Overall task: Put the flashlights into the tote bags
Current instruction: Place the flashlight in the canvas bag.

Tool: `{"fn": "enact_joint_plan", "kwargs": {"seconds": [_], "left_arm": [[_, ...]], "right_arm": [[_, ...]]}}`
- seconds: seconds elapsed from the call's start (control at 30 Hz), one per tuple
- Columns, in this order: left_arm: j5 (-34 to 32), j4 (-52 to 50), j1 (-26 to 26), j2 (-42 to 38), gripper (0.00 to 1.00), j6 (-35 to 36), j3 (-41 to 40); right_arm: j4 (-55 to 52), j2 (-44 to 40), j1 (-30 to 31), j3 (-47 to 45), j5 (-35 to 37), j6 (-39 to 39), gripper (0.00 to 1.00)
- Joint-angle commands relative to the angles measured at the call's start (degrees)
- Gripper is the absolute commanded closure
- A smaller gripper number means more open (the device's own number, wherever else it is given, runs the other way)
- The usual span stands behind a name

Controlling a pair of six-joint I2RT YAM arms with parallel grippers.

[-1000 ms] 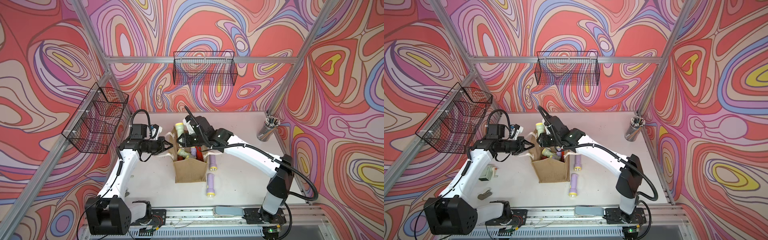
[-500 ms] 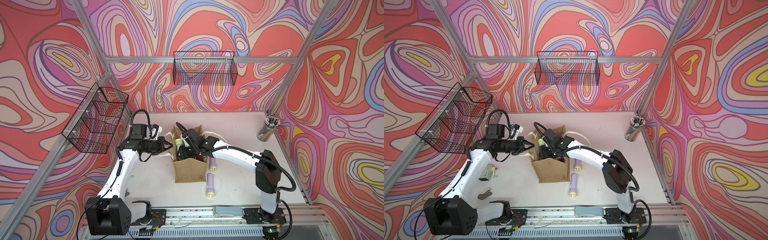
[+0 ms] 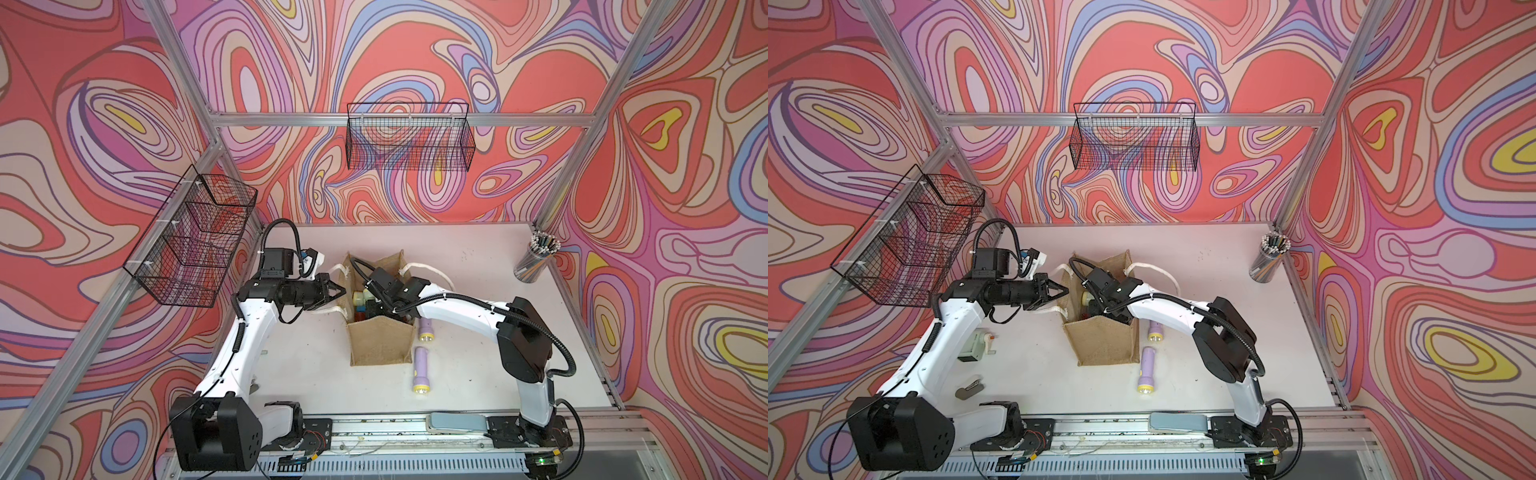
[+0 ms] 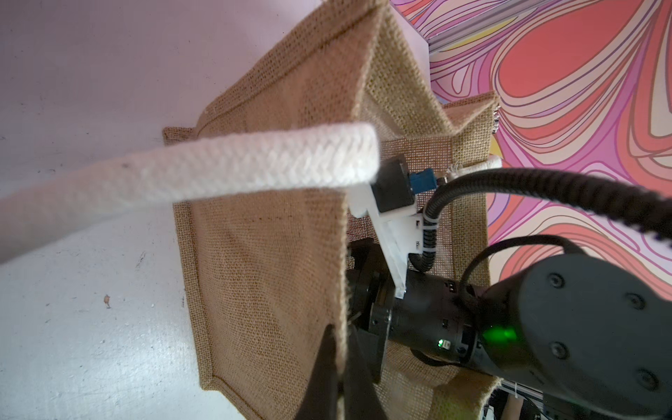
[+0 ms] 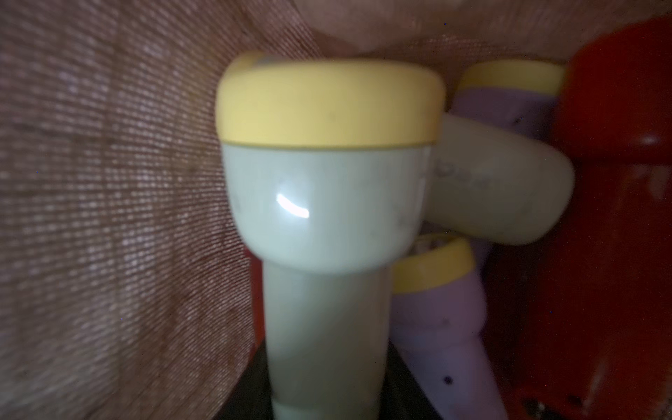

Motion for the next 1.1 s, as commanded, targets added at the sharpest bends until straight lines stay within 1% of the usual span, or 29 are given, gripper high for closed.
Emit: {"fn": "enact_joint_plan", "kwargs": {"seconds": [0.0,0.17,0.23,0.33,0.47,0.6,0.87,1.07], "left_arm": [[-0.4,0.6,0.1,-1.2,0.97,0.9,-0.1],[-0.4,0.6,0.1,-1.3,0.97,1.0,-0.2],[-0.4,0.5,0.1,-1.4,0.97,1.0,-0.3],[-0.5,0.5,0.1,-1.4,0.97,1.0,-0.2],[-0.4,0.6,0.1,-1.4,0.97,1.0,-0.3],[-0.4,0.5,0.1,-1.3,0.97,0.8,-0.2],[-0.4,0.8,0.1,-2.2,0.97,0.8,-0.5],[-0.4,0.7,0.1,-2.1,0.97,0.8,-0.5]], "right_arm": [[-2.6,0.8,0.0,0.9,3.5,0.3,0.72],[-3.7,0.4,-0.1,2.9,4.4,-1.2,0.59],[-4.4,0.0,0.0,3.5,5.2,-1.9,0.55],[-5.0,-1.6,-0.1,4.4,6.2,-2.7,0.47],[-5.3,-4.6,-0.1,4.8,8.0,-3.6,0.40],[-5.6,-7.7,-0.1,5.1,10.7,-4.6,0.38],[-7.6,-16.7,0.0,4.5,18.9,-6.5,0.37],[-7.7,-24.9,0.0,0.5,24.5,-6.5,0.37]]}}
